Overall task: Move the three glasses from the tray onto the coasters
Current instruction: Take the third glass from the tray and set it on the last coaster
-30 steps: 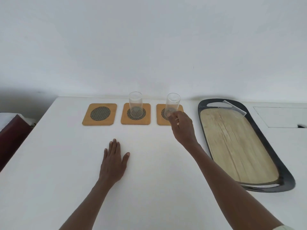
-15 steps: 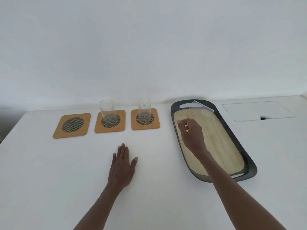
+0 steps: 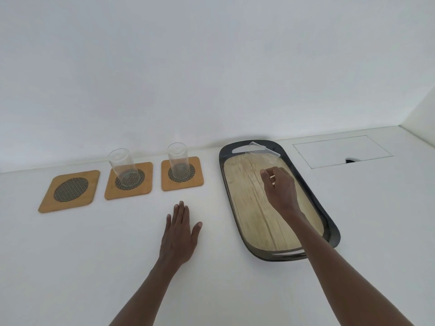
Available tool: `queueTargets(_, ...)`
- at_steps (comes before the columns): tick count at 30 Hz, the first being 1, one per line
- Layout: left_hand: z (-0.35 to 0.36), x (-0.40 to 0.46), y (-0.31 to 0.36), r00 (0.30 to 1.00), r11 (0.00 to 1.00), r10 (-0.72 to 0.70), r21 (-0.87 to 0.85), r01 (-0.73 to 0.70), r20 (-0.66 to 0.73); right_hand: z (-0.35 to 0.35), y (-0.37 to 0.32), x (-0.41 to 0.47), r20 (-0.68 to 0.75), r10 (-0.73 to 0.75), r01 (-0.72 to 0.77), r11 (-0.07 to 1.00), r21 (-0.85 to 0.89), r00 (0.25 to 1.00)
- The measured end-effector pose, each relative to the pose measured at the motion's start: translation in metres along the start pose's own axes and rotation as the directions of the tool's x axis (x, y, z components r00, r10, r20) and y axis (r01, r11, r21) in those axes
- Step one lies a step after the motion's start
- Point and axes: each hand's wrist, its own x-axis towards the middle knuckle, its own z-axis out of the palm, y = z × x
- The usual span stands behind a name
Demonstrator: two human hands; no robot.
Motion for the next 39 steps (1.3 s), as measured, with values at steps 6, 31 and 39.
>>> queueTargets(6,0.016,0.006,0.008,1.0,1.0,-0.01,0.017,0.009,0.015,-0.006,0.018,0.021,-0.014,0.034,-0.034,0.999,-0.005,0.999)
queueTargets(31,0.021,0.006,0.006,0.999,0.999,-0.015,0.035,0.017,-0.038,0.024,0.048,0.134,0.166,0.059,0.013,0.916,-0.401,0.984)
queueTargets(39,0.021,0.006,0.006,0.999,0.999,-0.023,0.034,0.024,-0.033,0.033,0.062,0.135,0.266,0.148,-0.007,0.885,-0.466,0.953)
